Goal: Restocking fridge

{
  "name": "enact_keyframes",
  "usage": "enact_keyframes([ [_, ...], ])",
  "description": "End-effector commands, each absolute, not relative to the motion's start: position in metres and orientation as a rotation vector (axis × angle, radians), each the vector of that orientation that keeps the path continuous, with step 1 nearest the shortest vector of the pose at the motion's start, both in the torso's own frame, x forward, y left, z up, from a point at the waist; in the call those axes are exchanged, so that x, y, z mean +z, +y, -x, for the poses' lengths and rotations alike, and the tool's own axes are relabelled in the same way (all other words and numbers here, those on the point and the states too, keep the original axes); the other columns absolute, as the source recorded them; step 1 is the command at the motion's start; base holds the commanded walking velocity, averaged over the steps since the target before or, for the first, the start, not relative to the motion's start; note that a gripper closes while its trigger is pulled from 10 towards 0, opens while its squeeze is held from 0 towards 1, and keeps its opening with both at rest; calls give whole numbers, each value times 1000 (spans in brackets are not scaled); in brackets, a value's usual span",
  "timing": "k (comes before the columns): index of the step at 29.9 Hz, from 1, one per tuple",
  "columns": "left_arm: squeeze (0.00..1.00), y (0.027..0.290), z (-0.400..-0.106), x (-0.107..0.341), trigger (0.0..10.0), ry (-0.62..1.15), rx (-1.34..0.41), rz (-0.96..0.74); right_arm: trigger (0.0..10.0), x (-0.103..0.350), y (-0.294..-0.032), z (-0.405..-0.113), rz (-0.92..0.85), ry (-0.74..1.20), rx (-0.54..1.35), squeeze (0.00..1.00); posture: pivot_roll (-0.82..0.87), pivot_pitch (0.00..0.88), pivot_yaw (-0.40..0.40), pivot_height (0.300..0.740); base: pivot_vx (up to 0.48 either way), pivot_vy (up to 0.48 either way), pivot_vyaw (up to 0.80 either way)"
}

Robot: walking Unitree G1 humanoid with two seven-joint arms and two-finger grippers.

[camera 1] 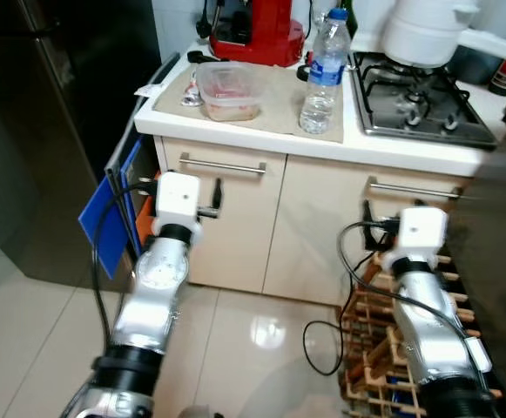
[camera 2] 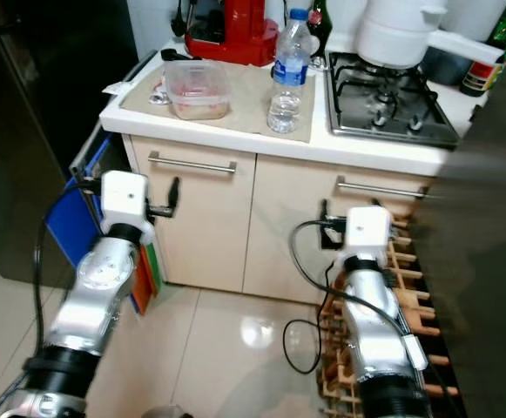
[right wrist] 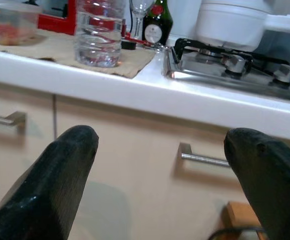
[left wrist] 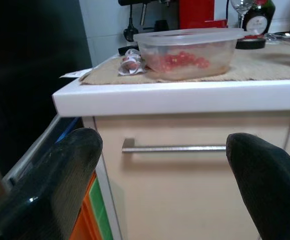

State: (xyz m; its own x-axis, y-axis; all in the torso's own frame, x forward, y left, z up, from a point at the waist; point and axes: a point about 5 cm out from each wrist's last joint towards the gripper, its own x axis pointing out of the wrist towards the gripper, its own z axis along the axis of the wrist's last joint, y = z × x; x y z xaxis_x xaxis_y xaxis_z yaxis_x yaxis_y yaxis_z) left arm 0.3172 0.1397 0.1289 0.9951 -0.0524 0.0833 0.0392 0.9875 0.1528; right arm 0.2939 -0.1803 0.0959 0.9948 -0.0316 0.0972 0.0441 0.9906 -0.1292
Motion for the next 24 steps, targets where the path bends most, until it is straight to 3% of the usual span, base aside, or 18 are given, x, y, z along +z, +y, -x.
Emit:
enact_keyframes([
  [1,0,127,-318,131,10000,-100,-87,-146,10000,103,-190,-295,142,-125,-72,0,74,0,-16,732,472,0,0],
  [8,0,126,-318,131,10000,-107,-99,-145,10000,168,-180,-310,107,-347,-49,0,73,1,-15,732,474,0,0],
  [17,0,120,-315,130,10000,-117,-124,-145,10000,242,-189,-322,88,-541,-57,0,67,14,-8,732,0,0,0],
  [24,0,113,-316,138,10000,-160,-153,-154,10000,261,-171,-347,38,-543,-30,0,71,26,-1,732,0,0,0],
])
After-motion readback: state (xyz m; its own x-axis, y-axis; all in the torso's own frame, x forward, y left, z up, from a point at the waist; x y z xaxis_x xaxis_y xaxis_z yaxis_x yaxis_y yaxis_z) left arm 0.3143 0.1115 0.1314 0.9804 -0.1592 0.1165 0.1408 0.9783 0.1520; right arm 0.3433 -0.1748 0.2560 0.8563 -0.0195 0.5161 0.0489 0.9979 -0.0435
